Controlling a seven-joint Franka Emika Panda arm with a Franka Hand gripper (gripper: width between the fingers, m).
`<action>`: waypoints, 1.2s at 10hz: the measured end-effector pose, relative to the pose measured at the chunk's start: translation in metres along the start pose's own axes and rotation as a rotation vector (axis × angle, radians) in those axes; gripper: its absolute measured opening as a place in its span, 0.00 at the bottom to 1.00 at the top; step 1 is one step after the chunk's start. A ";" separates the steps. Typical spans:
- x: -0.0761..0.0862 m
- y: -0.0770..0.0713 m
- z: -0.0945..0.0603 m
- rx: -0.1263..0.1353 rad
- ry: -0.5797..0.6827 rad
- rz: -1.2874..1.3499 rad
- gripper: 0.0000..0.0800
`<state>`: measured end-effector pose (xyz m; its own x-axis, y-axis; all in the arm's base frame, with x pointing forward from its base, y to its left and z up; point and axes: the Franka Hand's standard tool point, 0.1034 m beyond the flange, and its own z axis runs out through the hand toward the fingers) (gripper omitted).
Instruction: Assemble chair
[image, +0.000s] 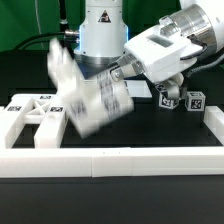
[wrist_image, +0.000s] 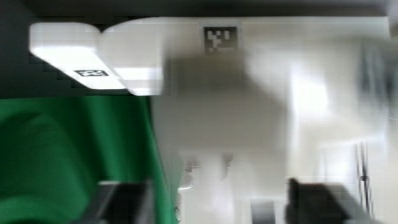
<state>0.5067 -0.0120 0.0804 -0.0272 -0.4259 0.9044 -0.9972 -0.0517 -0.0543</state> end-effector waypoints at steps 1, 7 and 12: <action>0.002 -0.002 -0.002 0.003 -0.003 0.005 0.61; -0.001 -0.014 -0.020 0.055 -0.014 0.014 0.81; 0.001 -0.023 -0.023 0.048 -0.130 -0.002 0.81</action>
Offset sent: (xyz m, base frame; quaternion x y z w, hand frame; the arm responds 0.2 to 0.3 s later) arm 0.0040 0.0077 0.0025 -0.0006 0.0047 0.0145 0.9999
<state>0.5275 0.0095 0.0923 -0.0123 -0.5394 0.8420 -0.9927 -0.0945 -0.0750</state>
